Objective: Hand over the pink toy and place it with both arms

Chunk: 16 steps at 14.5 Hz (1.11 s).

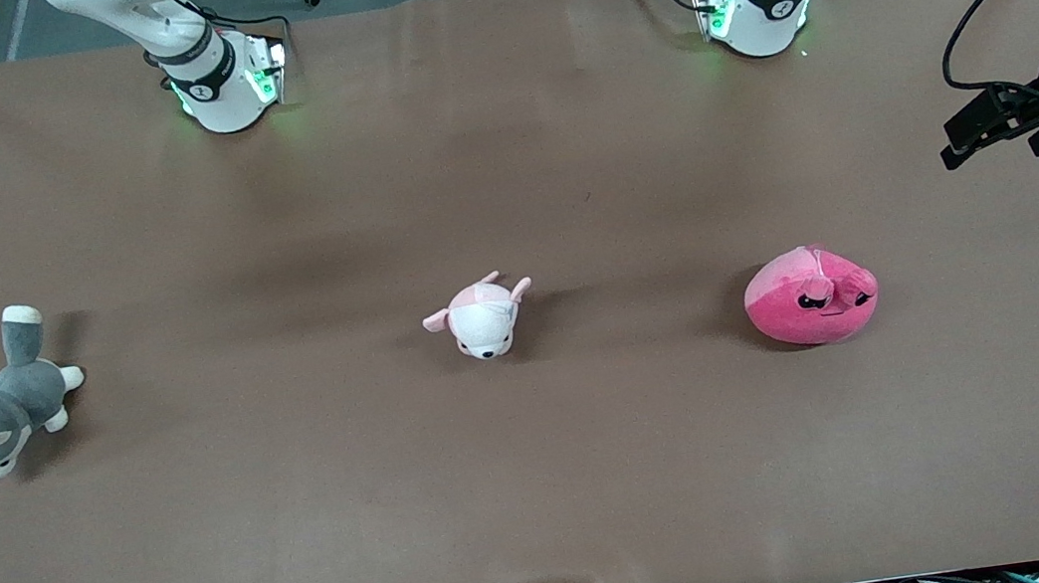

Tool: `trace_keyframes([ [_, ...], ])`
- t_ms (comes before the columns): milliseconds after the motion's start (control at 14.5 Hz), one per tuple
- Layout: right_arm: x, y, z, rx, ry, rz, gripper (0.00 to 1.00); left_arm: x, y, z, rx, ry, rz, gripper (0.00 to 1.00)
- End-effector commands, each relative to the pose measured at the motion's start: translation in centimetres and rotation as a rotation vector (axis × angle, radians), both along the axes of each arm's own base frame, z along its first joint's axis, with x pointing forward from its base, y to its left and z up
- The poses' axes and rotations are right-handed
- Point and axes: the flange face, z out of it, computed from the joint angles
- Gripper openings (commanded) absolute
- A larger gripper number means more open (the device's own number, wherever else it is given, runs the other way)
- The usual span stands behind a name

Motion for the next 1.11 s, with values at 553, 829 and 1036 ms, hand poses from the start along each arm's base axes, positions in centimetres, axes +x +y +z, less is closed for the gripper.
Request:
trace_keyframes([
  [553, -1.1, -0.1, 0.1, 0.005, -0.002, 0.013, 1.0, 0.6, -0.5, 0.1, 0.018, -0.014, -0.005, 1.0],
  [829, -1.2, -0.2, 0.0, 0.005, 0.001, 0.011, 1.0, 2.1, -0.8, -2.8, 0.017, 0.031, -0.01, 1.0],
  [1036, -1.1, -0.1, 0.0, 0.005, 0.001, 0.013, 1.0, 3.4, -0.3, -5.8, 0.019, 0.078, -0.011, 1.0],
])
